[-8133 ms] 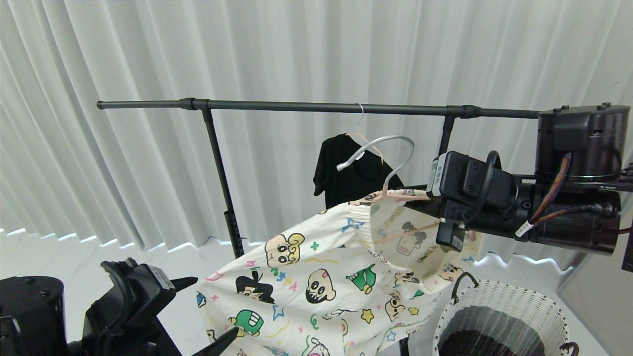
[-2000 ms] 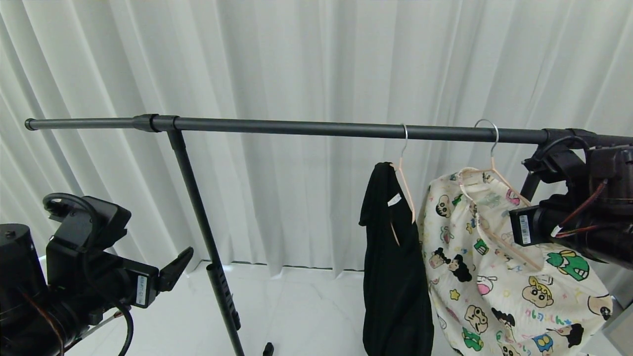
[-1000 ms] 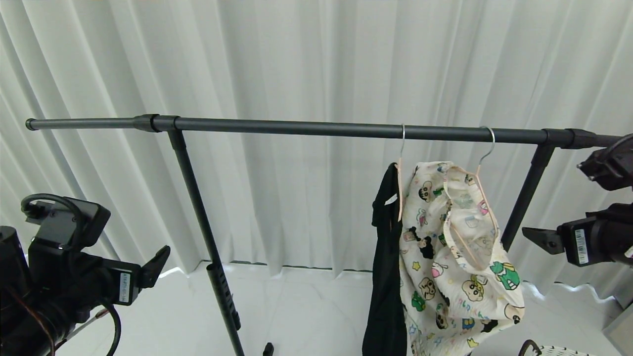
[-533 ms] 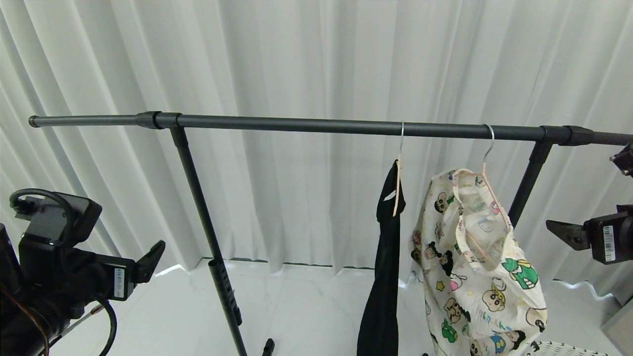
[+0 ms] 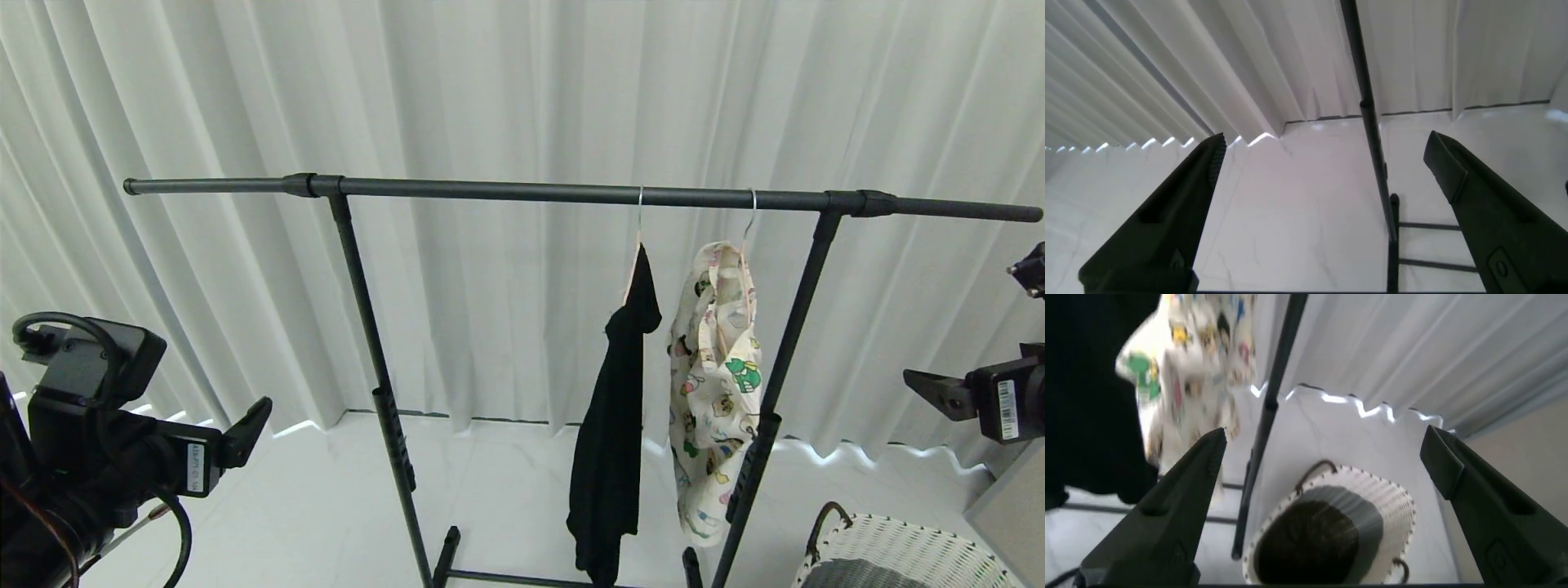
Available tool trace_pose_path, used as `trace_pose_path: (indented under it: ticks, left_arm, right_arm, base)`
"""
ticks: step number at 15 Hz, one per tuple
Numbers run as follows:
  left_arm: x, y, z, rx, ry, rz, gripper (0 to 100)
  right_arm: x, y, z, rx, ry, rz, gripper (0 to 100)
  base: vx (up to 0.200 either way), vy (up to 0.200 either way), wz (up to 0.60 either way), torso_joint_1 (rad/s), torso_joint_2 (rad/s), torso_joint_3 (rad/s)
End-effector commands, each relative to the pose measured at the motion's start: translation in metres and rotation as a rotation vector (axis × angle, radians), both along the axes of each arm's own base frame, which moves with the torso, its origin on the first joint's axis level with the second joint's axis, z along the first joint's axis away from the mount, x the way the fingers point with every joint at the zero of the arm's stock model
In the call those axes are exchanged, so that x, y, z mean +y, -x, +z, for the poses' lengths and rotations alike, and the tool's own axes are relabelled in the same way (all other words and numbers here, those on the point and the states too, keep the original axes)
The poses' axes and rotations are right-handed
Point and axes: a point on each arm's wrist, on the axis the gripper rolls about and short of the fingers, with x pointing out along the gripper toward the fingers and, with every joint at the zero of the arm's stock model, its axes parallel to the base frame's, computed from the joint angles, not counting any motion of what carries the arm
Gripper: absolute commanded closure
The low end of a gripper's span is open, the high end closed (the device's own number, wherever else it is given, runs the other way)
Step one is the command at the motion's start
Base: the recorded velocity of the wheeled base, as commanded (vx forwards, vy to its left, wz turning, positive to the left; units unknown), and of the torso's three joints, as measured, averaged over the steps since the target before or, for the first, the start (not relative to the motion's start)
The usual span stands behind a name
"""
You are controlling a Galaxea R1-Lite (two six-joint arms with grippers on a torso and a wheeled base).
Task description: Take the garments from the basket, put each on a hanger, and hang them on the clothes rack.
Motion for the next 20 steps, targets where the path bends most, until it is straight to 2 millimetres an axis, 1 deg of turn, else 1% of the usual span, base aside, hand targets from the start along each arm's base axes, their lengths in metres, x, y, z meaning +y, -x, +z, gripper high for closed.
trace_pose_path:
  ticks: [1,11,17,20]
  left_arm:
    - [0.0,-0.0002,-0.0002,0.001,0.0,0.0,0]
    - [0.0002,0.0007,-0.0005,0.001,0.0,0.0,0]
    - [0.0004,0.0023,0.0,-0.004,0.002,0.001,0]
    - [0.0004,0.0023,0.0,-0.004,0.001,0.002,0]
  right_arm:
    - [0.0003,-0.0004,-0.0004,0.003,0.004,0.003,0]
    - [0.0003,-0.0005,-0.0003,0.002,0.011,0.005,0]
    - [-0.0002,-0.0006,-0.0003,0.002,0.013,0.002,0]
    - [-0.0011,-0.0005,-0.0002,0.002,0.013,-0.003,0]
  base:
    - [-0.2,0.0,0.0,0.007,0.0,0.007]
    - [-0.2,0.0,0.0,0.001,0.0,0.0]
    - [0.0,0.0,0.0,0.0,0.0,0.0]
    - [0.0,0.0,0.0,-0.141,0.32,0.173]
